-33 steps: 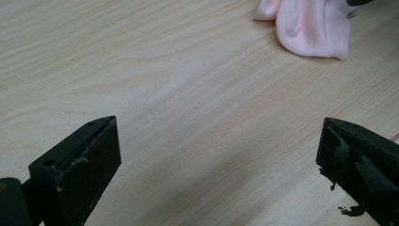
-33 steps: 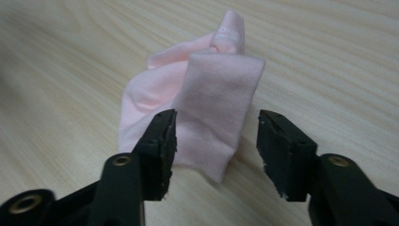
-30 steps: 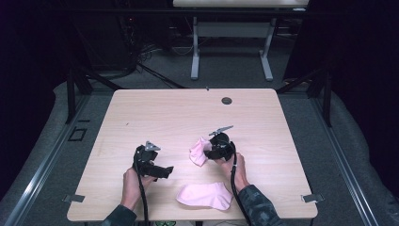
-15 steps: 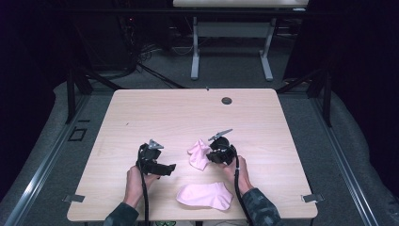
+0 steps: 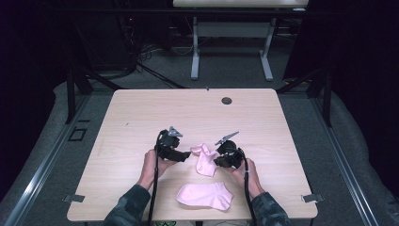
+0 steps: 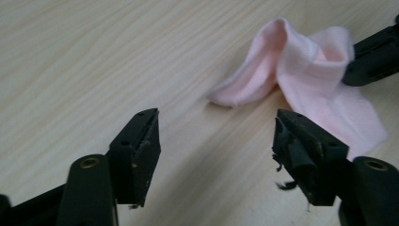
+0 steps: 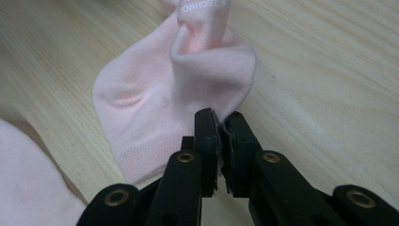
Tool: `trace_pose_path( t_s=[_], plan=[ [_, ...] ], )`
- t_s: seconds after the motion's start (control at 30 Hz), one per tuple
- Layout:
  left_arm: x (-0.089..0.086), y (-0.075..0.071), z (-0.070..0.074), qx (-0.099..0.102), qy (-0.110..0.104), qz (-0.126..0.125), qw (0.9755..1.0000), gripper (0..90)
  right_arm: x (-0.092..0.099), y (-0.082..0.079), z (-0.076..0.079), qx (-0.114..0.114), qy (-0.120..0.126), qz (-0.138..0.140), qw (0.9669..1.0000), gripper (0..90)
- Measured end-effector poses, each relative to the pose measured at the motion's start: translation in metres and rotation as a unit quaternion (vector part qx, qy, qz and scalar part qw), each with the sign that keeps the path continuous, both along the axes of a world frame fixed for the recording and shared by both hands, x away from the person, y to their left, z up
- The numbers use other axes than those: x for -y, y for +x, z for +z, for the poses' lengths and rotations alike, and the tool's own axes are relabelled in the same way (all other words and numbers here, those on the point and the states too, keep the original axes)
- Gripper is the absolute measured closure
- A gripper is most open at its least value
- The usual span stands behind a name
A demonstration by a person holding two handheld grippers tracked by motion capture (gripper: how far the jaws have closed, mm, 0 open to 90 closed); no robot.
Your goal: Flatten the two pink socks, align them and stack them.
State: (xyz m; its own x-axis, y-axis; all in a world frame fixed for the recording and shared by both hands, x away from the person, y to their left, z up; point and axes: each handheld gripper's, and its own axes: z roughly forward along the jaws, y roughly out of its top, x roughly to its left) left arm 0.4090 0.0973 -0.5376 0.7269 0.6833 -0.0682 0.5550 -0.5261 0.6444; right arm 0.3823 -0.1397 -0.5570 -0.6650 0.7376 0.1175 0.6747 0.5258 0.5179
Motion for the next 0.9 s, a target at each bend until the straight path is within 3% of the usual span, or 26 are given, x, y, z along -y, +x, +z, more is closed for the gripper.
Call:
trace_pose_path(
  t_s=[0.23,0.37,0.4,0.43,0.47,0.5,0.53,0.63,0.8,0.87,0.9],
  plan=[
    [0.016,0.021,-0.007,-0.035,-0.007,-0.038,0.9987,47.3,0.004,-0.001,0.001,-0.005,-0.004,0.007,1.0000,84.7],
    [0.022,0.025,-0.018,-0.047,0.015,-0.050,0.9975,61.1,0.005,-0.001,0.001,-0.007,0.000,0.011,0.9999,84.7],
    [0.023,0.026,-0.020,-0.047,0.015,-0.053,0.9974,68.5,0.005,-0.001,0.001,-0.007,-0.006,0.014,0.9999,84.7],
    [0.024,0.026,-0.021,-0.045,0.014,-0.055,0.9974,68.5,0.005,-0.001,0.001,-0.007,-0.006,0.014,0.9999,84.7],
    [0.025,0.026,-0.021,-0.043,0.014,-0.056,0.9974,76.3,0.004,-0.001,0.001,-0.008,-0.002,0.018,0.9998,84.7],
    [0.026,0.026,-0.022,-0.037,0.009,-0.056,0.9977,76.3,0.004,-0.001,0.001,-0.008,-0.002,0.018,0.9998,84.7],
    [0.029,0.025,-0.023,-0.031,0.007,-0.059,0.9977,86.5,0.003,-0.002,0.001,-0.005,-0.002,0.021,0.9998,84.8],
    [0.031,0.024,-0.023,-0.022,0.013,-0.065,0.9975,88.8,0.004,-0.001,0.003,-0.003,-0.018,0.033,0.9993,84.7],
    [0.030,0.014,-0.015,0.026,0.027,-0.062,0.9974,89.6,0.007,-0.002,0.006,-0.005,-0.031,0.034,0.9989,84.6],
    [0.028,0.007,-0.009,0.052,0.040,-0.063,0.9959,89.6,0.010,-0.001,0.008,-0.006,-0.042,0.033,0.9985,84.6],
    [0.026,-0.003,-0.002,0.094,0.064,-0.067,0.9913,89.6,0.013,0.001,0.009,-0.001,-0.050,0.028,0.9984,84.4]
  ],
)
